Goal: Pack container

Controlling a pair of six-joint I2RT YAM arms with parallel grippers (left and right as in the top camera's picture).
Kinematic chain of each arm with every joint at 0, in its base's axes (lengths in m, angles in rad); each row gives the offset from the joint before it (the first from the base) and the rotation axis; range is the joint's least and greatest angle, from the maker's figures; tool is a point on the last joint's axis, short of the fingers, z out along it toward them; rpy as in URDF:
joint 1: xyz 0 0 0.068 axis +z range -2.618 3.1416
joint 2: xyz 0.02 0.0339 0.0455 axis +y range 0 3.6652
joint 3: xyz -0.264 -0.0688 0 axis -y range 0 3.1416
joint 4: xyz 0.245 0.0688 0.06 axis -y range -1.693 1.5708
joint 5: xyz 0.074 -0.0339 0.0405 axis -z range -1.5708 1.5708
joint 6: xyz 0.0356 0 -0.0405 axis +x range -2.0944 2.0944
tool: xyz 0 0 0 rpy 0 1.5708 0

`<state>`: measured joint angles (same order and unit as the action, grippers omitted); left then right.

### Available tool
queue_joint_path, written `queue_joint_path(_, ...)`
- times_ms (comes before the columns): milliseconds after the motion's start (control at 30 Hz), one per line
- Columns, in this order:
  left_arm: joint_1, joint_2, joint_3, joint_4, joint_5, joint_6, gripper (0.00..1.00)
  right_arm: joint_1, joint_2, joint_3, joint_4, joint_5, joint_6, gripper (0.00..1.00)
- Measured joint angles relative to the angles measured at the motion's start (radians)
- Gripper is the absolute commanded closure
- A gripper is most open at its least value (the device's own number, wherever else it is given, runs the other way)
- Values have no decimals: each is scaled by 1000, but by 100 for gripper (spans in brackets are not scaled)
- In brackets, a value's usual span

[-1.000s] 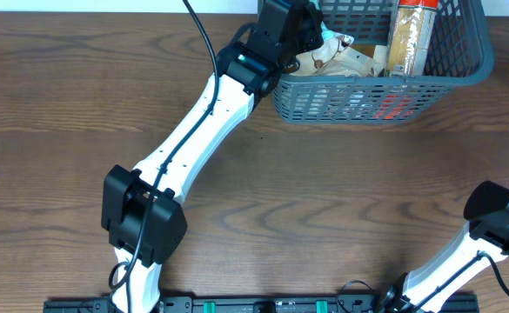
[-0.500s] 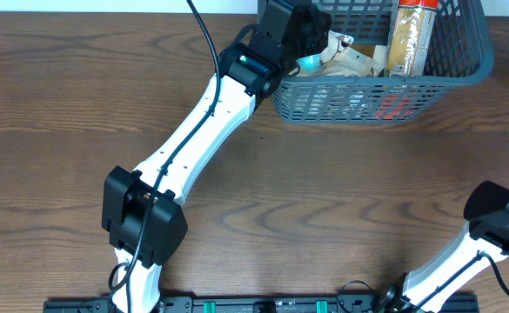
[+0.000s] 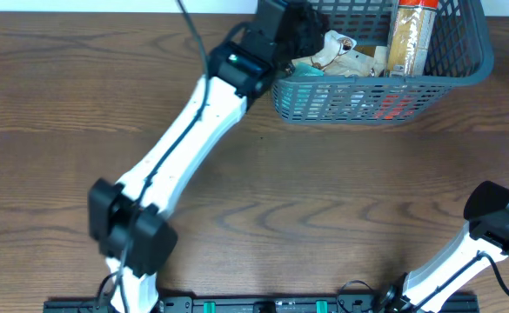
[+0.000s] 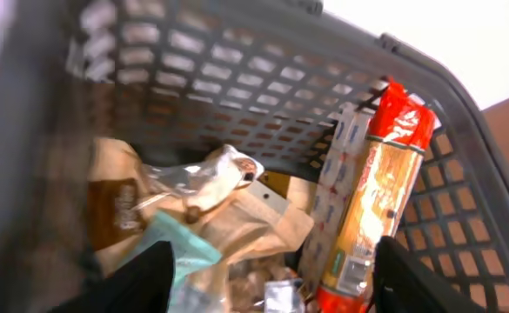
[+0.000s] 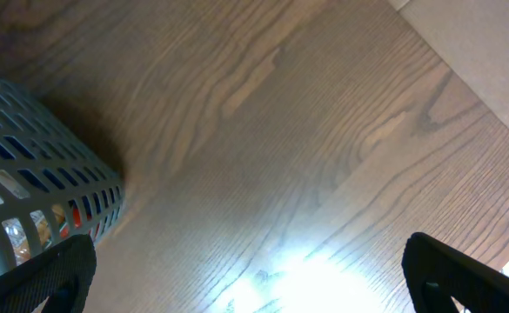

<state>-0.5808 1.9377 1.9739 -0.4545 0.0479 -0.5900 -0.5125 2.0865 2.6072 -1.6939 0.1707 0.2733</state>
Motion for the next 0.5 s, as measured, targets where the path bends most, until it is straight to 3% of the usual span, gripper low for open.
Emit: queue_joint_path(500,22,-740,18,-584,-248,187,33,0,0,0,0,0,0,1)
